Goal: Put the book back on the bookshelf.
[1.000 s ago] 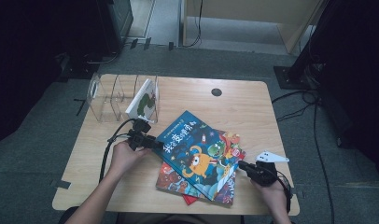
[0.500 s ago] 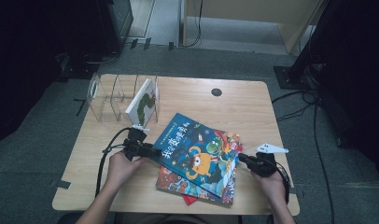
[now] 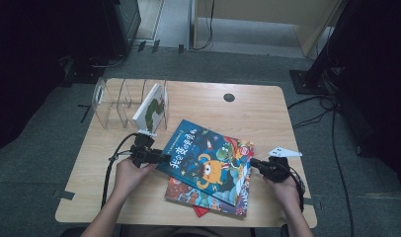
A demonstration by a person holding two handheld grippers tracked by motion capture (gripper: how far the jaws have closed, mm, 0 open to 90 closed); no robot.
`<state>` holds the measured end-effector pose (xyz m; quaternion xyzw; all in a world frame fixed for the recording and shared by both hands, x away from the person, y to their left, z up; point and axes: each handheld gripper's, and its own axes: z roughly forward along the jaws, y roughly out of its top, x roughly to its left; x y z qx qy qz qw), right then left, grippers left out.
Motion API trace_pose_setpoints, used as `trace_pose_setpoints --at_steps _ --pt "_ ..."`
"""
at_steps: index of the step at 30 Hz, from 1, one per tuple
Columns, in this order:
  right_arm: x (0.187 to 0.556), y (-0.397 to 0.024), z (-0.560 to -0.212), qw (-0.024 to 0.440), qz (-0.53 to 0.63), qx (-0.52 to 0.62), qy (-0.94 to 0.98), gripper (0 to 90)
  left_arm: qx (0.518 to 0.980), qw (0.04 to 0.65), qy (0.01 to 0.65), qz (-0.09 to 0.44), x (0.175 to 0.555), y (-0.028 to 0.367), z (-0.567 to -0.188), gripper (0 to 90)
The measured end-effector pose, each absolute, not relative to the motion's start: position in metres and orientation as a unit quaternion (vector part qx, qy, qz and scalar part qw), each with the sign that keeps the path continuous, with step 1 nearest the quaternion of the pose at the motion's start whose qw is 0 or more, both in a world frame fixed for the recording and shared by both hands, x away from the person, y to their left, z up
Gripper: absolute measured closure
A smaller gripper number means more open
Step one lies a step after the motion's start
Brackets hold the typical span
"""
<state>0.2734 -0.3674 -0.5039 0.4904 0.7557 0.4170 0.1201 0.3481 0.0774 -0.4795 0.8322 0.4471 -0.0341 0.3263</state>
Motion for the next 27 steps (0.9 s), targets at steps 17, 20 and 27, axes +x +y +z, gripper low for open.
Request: trace_pose_setpoints --at_steps 17,20,27 --pt "0.280 -0.362 -0.504 0.122 0.414 0.487 0.759 90.0 0.819 0.333 0.466 -0.044 0.314 0.088 -0.474 45.7" --pt "0.284 -0.360 -0.504 0.123 0.414 0.481 0.763 90.0 0.820 0.327 0.467 -0.042 0.310 0.090 -0.473 45.5" --pt "0.291 -0.355 -0.503 0.121 0.412 0.484 0.762 90.0 0.819 0.327 0.470 -0.040 0.301 0.093 -0.473 45.1"
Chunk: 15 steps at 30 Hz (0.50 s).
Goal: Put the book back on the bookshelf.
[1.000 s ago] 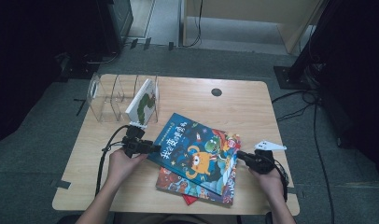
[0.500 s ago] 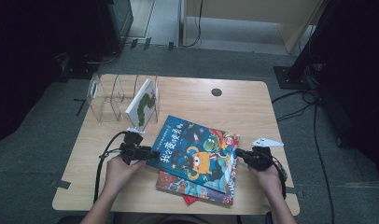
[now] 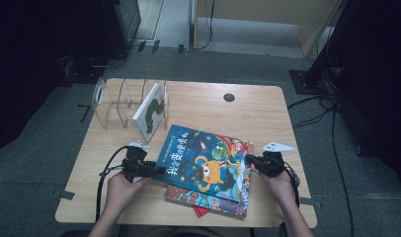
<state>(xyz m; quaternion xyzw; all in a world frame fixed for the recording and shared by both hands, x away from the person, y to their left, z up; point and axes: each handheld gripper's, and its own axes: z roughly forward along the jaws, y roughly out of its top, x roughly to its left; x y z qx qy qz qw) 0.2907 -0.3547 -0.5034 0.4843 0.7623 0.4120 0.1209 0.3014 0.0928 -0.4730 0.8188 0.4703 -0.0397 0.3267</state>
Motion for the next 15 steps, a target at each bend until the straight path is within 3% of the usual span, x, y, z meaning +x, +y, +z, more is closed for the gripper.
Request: trace_pose_setpoints --at_steps 15 --pt "0.300 -0.346 -0.505 0.121 0.419 0.469 0.768 90.0 0.811 0.336 0.478 -0.026 0.312 0.104 -0.476 42.0"
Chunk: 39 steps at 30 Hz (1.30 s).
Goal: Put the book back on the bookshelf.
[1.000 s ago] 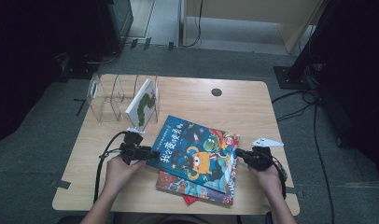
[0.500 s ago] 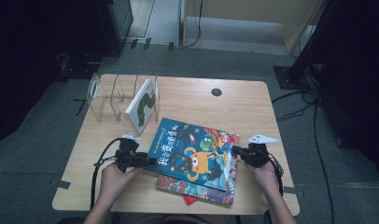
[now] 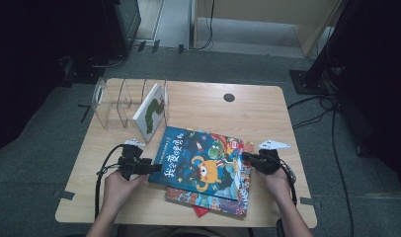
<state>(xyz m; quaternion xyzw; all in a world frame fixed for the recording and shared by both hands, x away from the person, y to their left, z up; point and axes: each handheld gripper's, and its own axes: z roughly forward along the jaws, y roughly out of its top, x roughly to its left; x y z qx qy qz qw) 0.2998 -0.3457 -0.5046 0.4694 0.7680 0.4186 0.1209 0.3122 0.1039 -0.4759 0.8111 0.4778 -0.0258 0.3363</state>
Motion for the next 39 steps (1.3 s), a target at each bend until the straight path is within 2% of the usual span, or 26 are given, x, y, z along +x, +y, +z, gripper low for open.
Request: trace_pose_setpoints --at_steps 11,16,21,26,29,33,36,39 --pt "0.296 -0.344 -0.503 0.120 0.410 0.466 0.775 90.0 0.821 0.323 0.471 -0.019 0.332 0.098 -0.482 41.3" --pt "0.291 -0.341 -0.501 0.121 0.403 0.462 0.781 90.0 0.812 0.333 0.479 -0.026 0.339 0.098 -0.486 40.2" --pt "0.284 -0.339 -0.501 0.124 0.401 0.457 0.784 90.0 0.802 0.342 0.487 -0.050 0.345 0.100 -0.490 39.7" --pt "0.278 -0.338 -0.500 0.124 0.398 0.454 0.788 90.0 0.802 0.350 0.482 -0.053 0.347 0.099 -0.492 37.8" --pt "0.274 -0.337 -0.501 0.128 0.400 0.450 0.788 90.0 0.806 0.338 0.481 -0.064 0.350 0.097 -0.490 40.3" --pt "0.272 -0.335 -0.501 0.139 0.398 0.448 0.789 90.0 0.812 0.330 0.476 -0.076 0.355 0.095 -0.490 39.2" --pt "0.271 -0.334 -0.501 0.139 0.397 0.448 0.789 90.0 0.812 0.324 0.478 -0.080 0.358 0.095 -0.491 37.6" --pt "0.271 -0.335 -0.501 0.137 0.398 0.448 0.789 90.0 0.815 0.328 0.473 -0.066 0.357 0.092 -0.493 28.6"
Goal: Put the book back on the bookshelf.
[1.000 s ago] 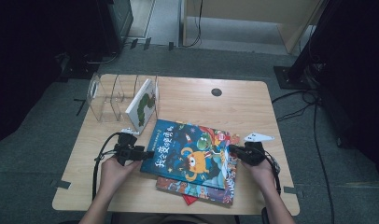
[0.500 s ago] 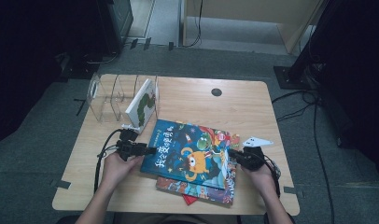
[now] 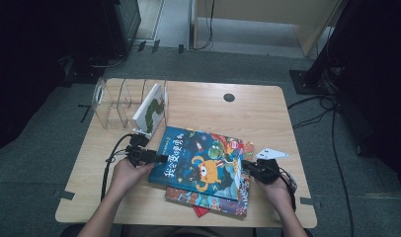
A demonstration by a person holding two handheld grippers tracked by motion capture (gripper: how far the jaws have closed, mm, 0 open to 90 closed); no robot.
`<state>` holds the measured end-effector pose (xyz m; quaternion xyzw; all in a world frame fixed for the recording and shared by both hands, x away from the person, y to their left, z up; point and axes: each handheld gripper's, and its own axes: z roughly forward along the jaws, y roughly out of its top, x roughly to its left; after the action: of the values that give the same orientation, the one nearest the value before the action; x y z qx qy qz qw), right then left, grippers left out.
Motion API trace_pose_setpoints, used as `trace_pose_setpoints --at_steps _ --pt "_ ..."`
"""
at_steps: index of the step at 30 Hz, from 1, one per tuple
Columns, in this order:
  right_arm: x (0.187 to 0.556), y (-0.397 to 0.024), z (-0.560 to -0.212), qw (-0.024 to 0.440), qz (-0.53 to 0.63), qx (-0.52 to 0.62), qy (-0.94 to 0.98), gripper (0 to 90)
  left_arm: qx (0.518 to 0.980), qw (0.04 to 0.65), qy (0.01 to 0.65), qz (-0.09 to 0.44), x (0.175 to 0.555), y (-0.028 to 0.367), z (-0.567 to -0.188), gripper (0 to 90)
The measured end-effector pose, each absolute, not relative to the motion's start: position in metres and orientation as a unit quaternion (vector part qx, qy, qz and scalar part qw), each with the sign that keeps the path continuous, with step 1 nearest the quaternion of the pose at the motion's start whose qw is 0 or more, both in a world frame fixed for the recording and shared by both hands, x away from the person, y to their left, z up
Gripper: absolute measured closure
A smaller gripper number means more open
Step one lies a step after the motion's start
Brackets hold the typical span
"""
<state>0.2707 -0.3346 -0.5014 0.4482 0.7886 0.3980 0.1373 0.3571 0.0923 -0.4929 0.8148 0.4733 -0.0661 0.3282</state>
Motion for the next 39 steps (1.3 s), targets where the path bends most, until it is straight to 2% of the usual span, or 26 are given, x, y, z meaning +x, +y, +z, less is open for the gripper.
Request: trace_pose_setpoints --at_steps 8,10,18,23,27,32,34,39 --pt "0.267 -0.334 -0.501 0.136 0.396 0.445 0.791 90.0 0.819 0.324 0.462 -0.106 0.365 0.083 -0.493 32.4" --pt "0.266 -0.334 -0.501 0.135 0.397 0.445 0.791 90.0 0.816 0.318 0.469 -0.113 0.368 0.079 -0.492 30.5" --pt "0.266 -0.335 -0.502 0.131 0.403 0.443 0.790 90.0 0.828 0.298 0.462 -0.111 0.369 0.072 -0.489 23.0" --pt "0.266 -0.336 -0.503 0.123 0.407 0.449 0.786 90.0 0.836 0.276 0.465 -0.092 0.368 0.066 -0.479 24.3" --pt "0.268 -0.337 -0.503 0.115 0.411 0.456 0.781 90.0 0.835 0.272 0.469 -0.098 0.369 0.069 -0.466 27.8" --pt "0.268 -0.335 -0.503 0.104 0.416 0.453 0.782 90.0 0.830 0.284 0.470 -0.097 0.368 0.079 -0.445 36.2" --pt "0.268 -0.332 -0.504 0.102 0.418 0.448 0.784 90.0 0.829 0.289 0.468 -0.098 0.368 0.085 -0.436 42.3" --pt "0.271 -0.327 -0.506 0.090 0.433 0.439 0.782 90.0 0.821 0.304 0.466 -0.130 0.371 0.097 -0.419 50.9"
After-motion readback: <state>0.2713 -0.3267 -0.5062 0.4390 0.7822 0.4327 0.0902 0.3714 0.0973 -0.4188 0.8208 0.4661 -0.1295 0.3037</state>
